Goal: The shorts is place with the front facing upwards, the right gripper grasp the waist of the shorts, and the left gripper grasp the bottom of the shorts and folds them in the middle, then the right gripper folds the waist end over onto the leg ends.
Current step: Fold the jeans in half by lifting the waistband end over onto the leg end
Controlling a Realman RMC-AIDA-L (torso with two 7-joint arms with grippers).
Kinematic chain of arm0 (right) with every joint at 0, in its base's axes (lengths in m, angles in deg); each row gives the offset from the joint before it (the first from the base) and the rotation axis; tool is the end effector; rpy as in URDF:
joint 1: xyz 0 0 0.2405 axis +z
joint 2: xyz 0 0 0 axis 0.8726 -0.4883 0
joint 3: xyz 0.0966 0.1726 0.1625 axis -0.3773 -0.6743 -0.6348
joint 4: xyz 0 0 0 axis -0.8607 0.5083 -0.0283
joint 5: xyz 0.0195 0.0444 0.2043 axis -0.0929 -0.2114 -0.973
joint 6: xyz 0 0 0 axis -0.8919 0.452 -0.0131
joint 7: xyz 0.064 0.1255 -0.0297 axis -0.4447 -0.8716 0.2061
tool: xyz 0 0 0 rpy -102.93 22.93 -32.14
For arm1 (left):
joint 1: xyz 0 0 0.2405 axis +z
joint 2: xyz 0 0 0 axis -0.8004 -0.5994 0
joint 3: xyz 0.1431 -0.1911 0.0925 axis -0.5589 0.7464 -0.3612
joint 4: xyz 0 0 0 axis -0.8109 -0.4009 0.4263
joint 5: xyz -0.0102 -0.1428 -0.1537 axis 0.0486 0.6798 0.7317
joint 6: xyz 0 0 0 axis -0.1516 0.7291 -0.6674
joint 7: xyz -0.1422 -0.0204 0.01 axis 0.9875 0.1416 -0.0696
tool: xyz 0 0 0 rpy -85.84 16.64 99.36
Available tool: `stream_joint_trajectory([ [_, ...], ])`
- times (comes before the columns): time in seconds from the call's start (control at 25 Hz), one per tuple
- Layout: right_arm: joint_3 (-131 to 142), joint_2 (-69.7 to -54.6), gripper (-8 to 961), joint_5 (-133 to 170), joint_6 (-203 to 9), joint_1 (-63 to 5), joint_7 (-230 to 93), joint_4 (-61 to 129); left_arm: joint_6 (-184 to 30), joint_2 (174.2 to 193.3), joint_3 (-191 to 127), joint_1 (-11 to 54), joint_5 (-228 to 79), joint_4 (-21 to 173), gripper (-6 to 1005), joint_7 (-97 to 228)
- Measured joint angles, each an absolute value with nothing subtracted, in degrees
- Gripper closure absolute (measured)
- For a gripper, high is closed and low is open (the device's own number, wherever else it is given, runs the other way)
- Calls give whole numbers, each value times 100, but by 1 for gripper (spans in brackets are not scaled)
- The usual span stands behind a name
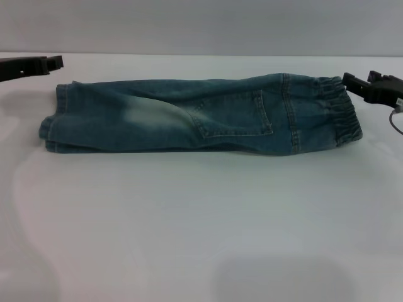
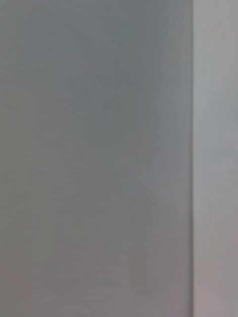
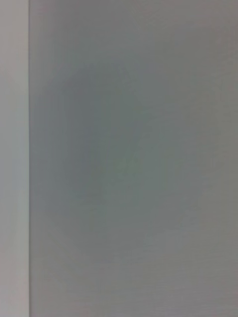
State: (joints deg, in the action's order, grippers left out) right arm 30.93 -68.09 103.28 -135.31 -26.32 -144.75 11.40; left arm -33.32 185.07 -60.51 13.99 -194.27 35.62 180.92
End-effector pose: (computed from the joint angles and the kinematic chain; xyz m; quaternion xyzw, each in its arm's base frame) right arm 0.3230 0.4055 0.0191 -0.7747 0.4021 0.2285 0.4312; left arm -0.2984 0.4372 0.0739 -0.7784 -0.4525 -0.1480 0.4093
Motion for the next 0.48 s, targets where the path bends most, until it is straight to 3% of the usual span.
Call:
stream_joint_trajectory([
  [0.32, 3091, -6728, 310, 10125, -13935, -2830, -14576, 1075, -3177, 18625, -6079, 1766, -18037, 3377, 602, 17204],
  [0.48, 3145, -6457, 309, 10234, -14791, -2917, -15305, 930, -2809, 18636, -6082, 1938, -17155, 3467, 438, 16491],
])
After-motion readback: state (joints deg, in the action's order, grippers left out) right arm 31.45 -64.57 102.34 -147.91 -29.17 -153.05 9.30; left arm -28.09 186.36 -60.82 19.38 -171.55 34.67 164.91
